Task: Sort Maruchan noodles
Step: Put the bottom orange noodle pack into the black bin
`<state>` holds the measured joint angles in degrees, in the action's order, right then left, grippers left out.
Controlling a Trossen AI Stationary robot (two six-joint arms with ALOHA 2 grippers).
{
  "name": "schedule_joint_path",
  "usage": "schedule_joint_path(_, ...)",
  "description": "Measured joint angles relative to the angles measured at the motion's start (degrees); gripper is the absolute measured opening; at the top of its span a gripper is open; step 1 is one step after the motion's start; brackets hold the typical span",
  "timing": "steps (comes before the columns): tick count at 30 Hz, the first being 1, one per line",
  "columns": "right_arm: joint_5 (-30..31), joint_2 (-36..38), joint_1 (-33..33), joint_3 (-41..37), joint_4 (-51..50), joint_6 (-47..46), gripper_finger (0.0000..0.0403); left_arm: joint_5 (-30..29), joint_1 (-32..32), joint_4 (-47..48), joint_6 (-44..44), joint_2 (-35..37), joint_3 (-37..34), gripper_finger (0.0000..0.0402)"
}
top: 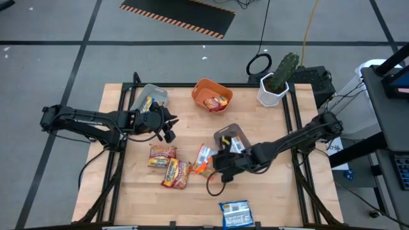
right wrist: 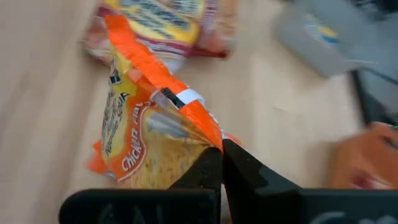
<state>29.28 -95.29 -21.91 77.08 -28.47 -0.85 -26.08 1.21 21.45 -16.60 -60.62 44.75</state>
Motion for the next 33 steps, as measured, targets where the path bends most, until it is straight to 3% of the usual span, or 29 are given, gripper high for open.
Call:
schedule_joint_path(6,11.31,4.44,-0.83,0.00,-5.03,-1.79,0.0000,0.03,2.72,0.16,-2.74,0.00,-1.53,0.0083)
schedule_joint_path(10,14.29,6.82,-0.81,0.00,-7.66,-2.57,0.0000,0.06,4.34,0.03,-4.58,0.00,-2.93,0.0083)
schedule_joint_path(25,12.55,11.41,-1.06,0.00,-20.66,-3.46,0.0000,0.08,11.61,0.68,-9.66,0.00,-3.85,0.0083)
schedule_joint_path(33,11.07,14.36,-1.05,0.02,-26.04,-11.25,0.0000,0.08,13.36,0.83,-10.56,0.00,-3.85,0.0083)
